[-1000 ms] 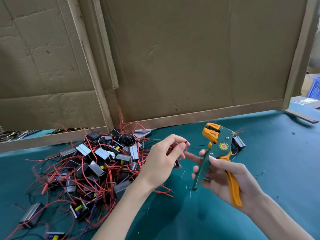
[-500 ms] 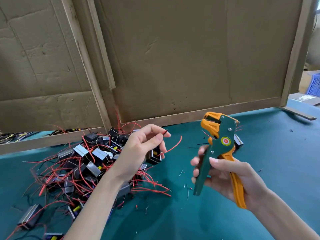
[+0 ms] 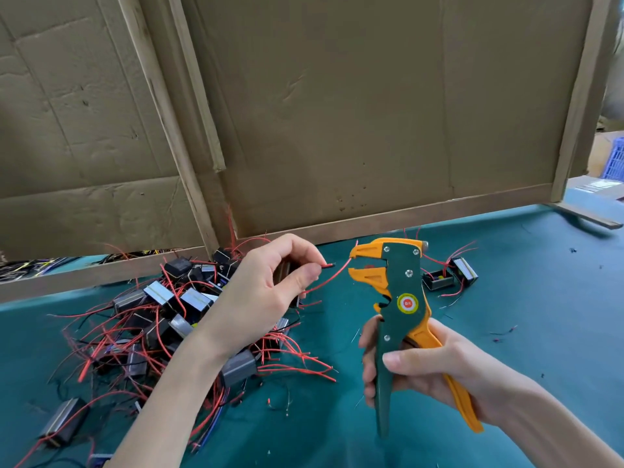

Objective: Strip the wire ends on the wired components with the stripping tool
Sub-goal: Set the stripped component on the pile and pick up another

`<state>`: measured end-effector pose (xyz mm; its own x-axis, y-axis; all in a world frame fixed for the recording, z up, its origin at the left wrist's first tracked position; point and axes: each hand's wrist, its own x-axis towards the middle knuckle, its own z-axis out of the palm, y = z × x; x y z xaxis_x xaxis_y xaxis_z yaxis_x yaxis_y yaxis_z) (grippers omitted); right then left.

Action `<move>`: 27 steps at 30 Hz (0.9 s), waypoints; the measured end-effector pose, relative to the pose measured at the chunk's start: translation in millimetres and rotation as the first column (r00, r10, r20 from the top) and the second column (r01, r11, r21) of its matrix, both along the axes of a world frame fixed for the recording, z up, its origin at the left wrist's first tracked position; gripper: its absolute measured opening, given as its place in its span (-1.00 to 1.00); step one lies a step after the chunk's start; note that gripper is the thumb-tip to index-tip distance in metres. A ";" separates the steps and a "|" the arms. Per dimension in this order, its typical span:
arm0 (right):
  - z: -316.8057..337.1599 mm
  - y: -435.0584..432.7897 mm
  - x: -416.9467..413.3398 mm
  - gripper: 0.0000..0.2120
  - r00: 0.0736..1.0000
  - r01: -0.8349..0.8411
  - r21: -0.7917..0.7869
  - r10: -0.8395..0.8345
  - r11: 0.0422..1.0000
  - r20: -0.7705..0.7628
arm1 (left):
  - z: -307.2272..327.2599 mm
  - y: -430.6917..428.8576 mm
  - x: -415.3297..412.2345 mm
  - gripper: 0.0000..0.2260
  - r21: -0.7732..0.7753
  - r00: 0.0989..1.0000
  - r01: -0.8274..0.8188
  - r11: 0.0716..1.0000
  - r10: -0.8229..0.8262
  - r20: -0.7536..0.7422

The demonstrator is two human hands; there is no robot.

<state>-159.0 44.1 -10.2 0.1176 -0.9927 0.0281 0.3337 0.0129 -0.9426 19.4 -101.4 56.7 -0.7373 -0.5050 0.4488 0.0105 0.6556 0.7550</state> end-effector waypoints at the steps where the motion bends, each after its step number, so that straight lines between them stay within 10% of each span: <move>1: -0.3 -0.1 0.5 -0.77 1.000 -0.008 -0.004 0.008 1.000 -0.012 | -0.5 0.6 -0.8 -0.88 -0.023 1.000 -0.014 1.000 0.014 0.015; 27: -2.1 -0.4 2.3 -0.80 0.996 -0.068 -0.017 0.066 0.998 -0.064 | -7.8 11.4 -12.5 -0.89 0.011 0.999 0.026 1.000 -0.026 0.025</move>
<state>-156.7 43.7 -12.3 0.1860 -0.9818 0.0376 0.2721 0.0147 -0.9622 7.0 -90.0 48.9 -0.7610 -0.4902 0.4249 0.0086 0.6474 0.7621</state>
